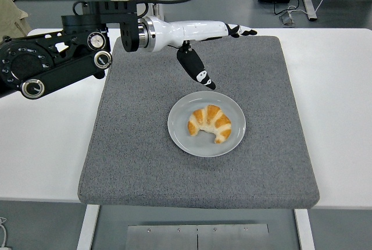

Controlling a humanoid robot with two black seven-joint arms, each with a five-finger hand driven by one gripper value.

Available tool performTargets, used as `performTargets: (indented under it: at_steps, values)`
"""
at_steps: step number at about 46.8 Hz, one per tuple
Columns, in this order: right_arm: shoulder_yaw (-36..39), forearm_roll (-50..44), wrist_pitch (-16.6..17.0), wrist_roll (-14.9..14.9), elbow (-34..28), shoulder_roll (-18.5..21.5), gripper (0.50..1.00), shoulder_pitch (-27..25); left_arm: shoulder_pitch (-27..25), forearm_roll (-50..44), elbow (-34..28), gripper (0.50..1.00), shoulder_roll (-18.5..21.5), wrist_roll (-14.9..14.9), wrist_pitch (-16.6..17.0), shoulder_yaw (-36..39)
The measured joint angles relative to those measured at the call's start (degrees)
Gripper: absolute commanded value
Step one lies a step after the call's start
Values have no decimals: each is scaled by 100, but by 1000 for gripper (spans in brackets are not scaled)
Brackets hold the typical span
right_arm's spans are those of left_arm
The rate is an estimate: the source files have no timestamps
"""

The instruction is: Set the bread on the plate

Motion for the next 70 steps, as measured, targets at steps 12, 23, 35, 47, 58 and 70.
performTargets:
  at_steps: [12, 23, 35, 47, 58, 70]
  values:
    - [0, 0, 0, 0, 0, 0, 1000, 0, -44, -1154, 38, 972, 555, -2, 4, -483]
    - [2, 0, 0, -1, 0, 0, 1000, 0, 256, -2130, 424, 972, 662, -58, 57, -858]
    - [0, 0, 1, 0, 0, 0, 1000, -2, 1031, -3455, 897, 972, 365, -70, 79, -1333]
    - [0, 0, 2, -1, 0, 0, 1000, -2, 1723, -4032, 1969, 974, -387, -97, 81, -2116]
    - [0, 0, 0, -1, 0, 0, 1000, 0, 1887, -4474, 3031, 972, -1093, -96, 260, -2270]
    - [0, 0, 1, -2, 0, 0, 1000, -1, 1976, -4757, 3922, 972, -1569, -226, 463, -2299]
